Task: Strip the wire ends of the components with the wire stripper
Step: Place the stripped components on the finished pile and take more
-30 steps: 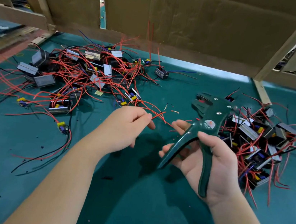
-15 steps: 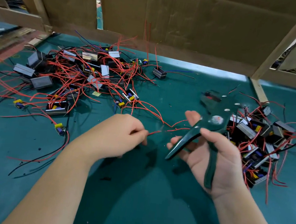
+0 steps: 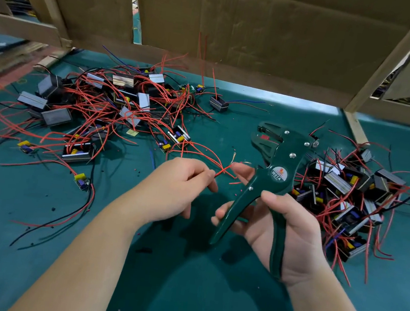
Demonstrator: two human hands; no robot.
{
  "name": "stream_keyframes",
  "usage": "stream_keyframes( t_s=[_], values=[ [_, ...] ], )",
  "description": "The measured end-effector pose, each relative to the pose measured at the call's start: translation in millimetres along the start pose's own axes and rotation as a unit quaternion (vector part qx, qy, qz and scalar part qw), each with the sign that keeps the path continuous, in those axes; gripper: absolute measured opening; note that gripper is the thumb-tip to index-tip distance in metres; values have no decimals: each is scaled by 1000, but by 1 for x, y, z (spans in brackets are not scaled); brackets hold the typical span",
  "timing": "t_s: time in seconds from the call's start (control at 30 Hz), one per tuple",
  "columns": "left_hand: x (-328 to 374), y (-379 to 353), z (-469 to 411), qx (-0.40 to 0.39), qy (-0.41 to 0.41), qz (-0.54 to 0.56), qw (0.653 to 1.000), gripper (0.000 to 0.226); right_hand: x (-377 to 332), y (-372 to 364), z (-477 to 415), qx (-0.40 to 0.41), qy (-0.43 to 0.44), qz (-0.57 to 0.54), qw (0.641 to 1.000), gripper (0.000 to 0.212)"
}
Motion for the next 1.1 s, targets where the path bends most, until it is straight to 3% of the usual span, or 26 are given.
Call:
stream_keyframes(
  t_s=[0.17, 0.37, 0.43, 0.5, 0.53, 0.6, 0.67, 0.73, 0.9, 1.0, 1.1],
  values=[
    [-4, -5, -1, -9, 13, -15, 1000, 28, -1, -4, -2, 44, -5, 20, 999, 72],
    [-18, 2, -1, 17, 90, -59, 994, 34, 8, -2, -3, 85, -7, 32, 996, 66],
    [-24, 5, 2, 5, 119, -100, 988, 34, 5, 1, -4, 98, 12, 24, 995, 59],
    [-30, 16, 6, 12, 151, -131, 980, 32, -11, 13, -2, 125, 58, 5, 990, 66],
    [-32, 21, 6, 24, 159, -112, 981, 32, -20, 19, -1, 133, 76, -2, 988, 71],
    [-30, 23, 5, 47, 153, 37, 986, 33, -31, 25, 2, 119, 82, -7, 989, 68],
    [-17, 20, 3, 74, 120, 225, 964, 37, -29, 25, 3, 90, 57, -5, 994, 47],
    [-6, 15, 0, 100, 86, 331, 934, 43, -20, 20, 2, 78, 29, -11, 996, 44],
    [2, 10, 0, 128, 107, 493, 854, 32, -1, -1, 3, -38, -33, 3, 999, 78],
    [7, 5, -1, 127, 110, 564, 809, 27, 7, -16, 6, -120, -66, 12, 991, 72],
    [6, 2, -1, 144, 106, 570, 802, 28, 9, -22, 6, -140, -76, 36, 987, 68]
  ],
)
Point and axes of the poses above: each hand's wrist, its own z-axis away from the middle knuckle, its own y-axis out of the back of the hand, x = y × z, the point moved 6 cm from there along -z, towards the middle knuckle, and after that the axes turned 5 degrees about -y, right-handed, at the moved point
